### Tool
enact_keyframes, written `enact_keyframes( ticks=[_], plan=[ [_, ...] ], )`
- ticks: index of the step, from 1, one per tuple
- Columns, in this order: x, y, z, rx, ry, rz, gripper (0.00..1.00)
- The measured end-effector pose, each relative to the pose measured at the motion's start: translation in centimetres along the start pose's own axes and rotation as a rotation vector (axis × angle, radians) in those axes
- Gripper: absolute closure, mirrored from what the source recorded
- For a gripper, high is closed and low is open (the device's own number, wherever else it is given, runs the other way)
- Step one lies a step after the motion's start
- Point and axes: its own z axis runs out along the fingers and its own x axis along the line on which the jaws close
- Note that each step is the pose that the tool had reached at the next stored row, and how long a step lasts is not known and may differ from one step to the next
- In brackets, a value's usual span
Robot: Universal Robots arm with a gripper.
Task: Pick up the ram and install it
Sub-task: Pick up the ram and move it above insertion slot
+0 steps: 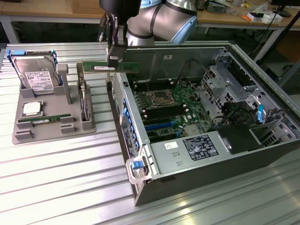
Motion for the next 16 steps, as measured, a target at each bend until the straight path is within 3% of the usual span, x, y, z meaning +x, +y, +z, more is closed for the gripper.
enact_keyframes(
  ticks=[3,6,9,16],
  plan=[
    [-0.6,-2.51,-0.25,-0.0052,0.0004,0.000,0.87],
    [-0.9,-3.95,-0.40,-0.0084,0.0008,0.000,0.87],
    [-1.4,-6.25,-0.63,-0.0138,0.0014,0.000,0.87],
    [-2.2,-9.38,-0.96,-0.0207,0.0023,-0.001,0.87]
  ],
)
